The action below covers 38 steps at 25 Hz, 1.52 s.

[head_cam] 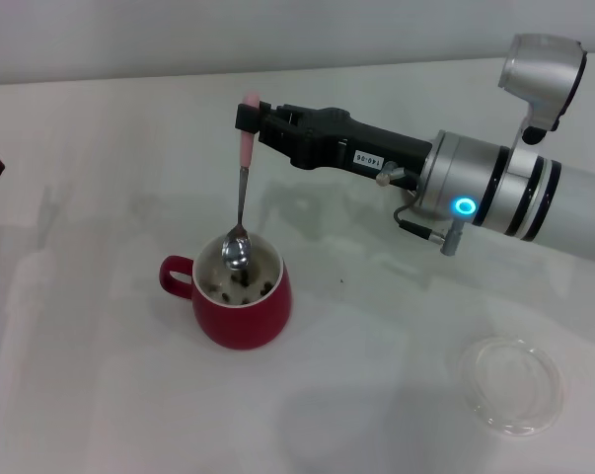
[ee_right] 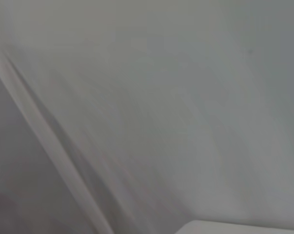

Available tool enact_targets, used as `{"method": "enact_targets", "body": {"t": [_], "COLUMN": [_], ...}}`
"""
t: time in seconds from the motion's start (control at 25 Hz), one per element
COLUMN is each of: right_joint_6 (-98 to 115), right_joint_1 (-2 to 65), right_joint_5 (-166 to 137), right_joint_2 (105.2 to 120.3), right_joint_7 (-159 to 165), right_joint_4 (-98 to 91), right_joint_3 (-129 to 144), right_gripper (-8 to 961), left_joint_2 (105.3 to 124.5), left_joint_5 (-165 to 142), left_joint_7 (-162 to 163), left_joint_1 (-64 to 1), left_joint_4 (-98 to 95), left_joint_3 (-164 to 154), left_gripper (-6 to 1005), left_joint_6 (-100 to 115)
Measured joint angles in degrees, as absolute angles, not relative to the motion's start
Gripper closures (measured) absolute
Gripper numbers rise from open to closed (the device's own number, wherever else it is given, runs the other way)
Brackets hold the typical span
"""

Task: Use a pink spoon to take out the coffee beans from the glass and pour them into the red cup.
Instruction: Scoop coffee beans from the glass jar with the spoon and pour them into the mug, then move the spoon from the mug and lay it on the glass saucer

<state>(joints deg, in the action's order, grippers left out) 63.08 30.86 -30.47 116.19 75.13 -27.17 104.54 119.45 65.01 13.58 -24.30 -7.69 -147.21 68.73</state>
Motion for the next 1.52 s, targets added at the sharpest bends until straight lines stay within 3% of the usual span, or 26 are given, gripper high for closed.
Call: {"method": "enact_targets", "body": {"t": [0.2,0.48,0.56,0.6,0.92,1.16,1.4,1.52], "right_joint_6": [64.18,78.64,84.72,84.72,87.63,93.06,94.67,92.30], "right_joint_1": [30.77,27.37,24.76,24.76,21.42,22.05,23.78,26.37], "right_joint_5": [-30.34,-28.14,-28.31,-28.31,-36.17,-49.39,-60.47,-69.58], "right_joint_2": [116.05,114.25,112.09,112.09,103.39,99.01,97.91,99.17], "right_joint_7": [71.80,79.84,84.13,84.13,90.67,90.38,90.30,90.12], "right_joint_4": [-27.84,-24.04,-21.71,-21.71,-16.66,-15.69,-15.81,-15.81], "right_joint_3": [104.08,89.08,82.98,82.98,80.81,80.63,80.55,80.55], "right_gripper": [744,742,741,741,738,736,735,734], "left_joint_2": [119.44,119.38,119.30,119.30,119.18,119.18,119.17,119.18], "left_joint_5": [65.20,66.73,67.15,67.15,67.97,67.96,68.05,68.07], "left_joint_7": [13.56,13.53,13.53,13.53,13.53,13.53,13.54,13.53], "left_joint_1": [-24.35,-24.09,-24.27,-24.27,-24.59,-24.66,-24.54,-24.84], "left_joint_4": [-7.58,-7.40,-7.36,-7.36,-6.96,-6.56,-6.49,-6.49], "left_joint_3": [-147.15,-147.13,-147.13,-147.13,-147.13,-147.13,-147.12,-147.12], "left_gripper": [119,120,119,119,119,119,120,120], "left_joint_6": [68.73,68.70,68.69,68.69,68.64,68.64,68.63,68.64]}}
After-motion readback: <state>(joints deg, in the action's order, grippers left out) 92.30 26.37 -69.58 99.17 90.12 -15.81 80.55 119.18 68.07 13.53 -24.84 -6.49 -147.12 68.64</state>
